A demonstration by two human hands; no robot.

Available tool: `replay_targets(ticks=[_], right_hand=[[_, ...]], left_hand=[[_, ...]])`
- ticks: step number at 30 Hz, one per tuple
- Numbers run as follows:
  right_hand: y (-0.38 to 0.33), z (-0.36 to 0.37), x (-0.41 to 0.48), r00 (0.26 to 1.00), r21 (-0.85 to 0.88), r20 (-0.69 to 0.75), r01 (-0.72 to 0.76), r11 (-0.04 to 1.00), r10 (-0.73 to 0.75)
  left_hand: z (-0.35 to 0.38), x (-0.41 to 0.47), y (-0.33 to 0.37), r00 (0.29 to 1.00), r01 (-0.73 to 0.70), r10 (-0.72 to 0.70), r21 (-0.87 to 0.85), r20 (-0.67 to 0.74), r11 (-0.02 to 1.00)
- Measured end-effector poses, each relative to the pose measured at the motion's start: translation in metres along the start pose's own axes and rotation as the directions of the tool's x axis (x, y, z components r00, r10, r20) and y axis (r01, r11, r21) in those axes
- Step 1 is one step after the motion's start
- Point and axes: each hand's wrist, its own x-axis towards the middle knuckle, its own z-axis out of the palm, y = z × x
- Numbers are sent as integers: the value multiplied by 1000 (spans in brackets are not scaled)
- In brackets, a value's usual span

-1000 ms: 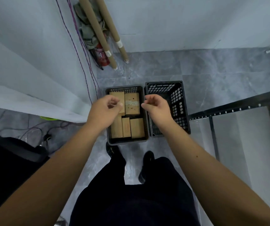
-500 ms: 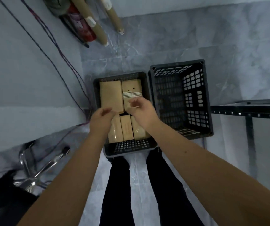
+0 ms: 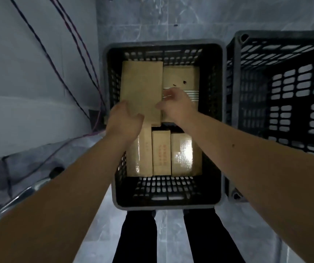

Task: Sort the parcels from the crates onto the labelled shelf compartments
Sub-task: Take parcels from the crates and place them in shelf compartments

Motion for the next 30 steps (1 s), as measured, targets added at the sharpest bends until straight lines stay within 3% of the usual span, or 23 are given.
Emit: replay_targets(ticks=[8,11,15,18,22,30], right_hand=[[-3,31,13,997,96,-65,-36,995,42],[-5,26,10,994,162,-74,-67,985,80],[-4,12,-6,991,106,-87,-92,990,102],[1,1,-28,991,167,-9,-126,978,130],[-1,-19,-67,989,249,53,-147,957,138],[-57,-79,-158,972,433,-37,-192,880,231]], left_hand=[[19,16,7,989,106,-122,-166,-89,980],[11,12,14,983,162,-174,-175,-56,971],[4,-6,19,976,220,-217,-206,36,954],[2,-21,7,965,263,-248,-268,90,927],[-6,-43,-7,963,264,-228,-316,146,911],[-80,-143,79,992,127,-118,-484,50,866]])
